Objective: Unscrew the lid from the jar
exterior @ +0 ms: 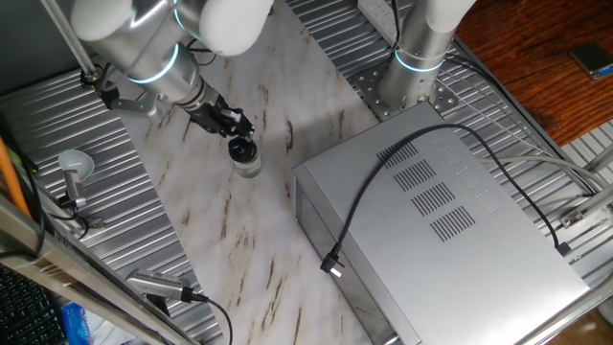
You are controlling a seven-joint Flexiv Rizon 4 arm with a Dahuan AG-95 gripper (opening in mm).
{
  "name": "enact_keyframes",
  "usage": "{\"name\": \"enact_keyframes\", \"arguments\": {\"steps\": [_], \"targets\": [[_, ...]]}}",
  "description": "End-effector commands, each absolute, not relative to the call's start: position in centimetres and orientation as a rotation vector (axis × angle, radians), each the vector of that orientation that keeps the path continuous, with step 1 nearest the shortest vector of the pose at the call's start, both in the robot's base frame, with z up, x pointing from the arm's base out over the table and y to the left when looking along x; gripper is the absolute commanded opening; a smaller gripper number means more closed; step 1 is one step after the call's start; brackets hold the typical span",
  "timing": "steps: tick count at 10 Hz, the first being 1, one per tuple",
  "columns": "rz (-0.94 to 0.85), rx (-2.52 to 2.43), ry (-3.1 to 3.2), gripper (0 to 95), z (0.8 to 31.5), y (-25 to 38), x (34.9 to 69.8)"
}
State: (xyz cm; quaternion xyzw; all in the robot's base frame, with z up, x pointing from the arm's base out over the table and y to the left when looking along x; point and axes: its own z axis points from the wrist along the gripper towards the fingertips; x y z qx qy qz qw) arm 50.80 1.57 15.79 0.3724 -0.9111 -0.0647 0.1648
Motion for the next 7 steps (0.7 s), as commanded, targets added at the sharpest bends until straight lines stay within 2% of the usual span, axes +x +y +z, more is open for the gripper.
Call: {"name": "enact_keyframes", "arguments": {"steps": [1, 7], "targets": [[-0.208, 1.014, -2.575, 0.0, 15.91, 1.53, 50.96], [-0.202, 0.999, -2.578, 0.0, 16.04, 1.55, 50.96]]}}
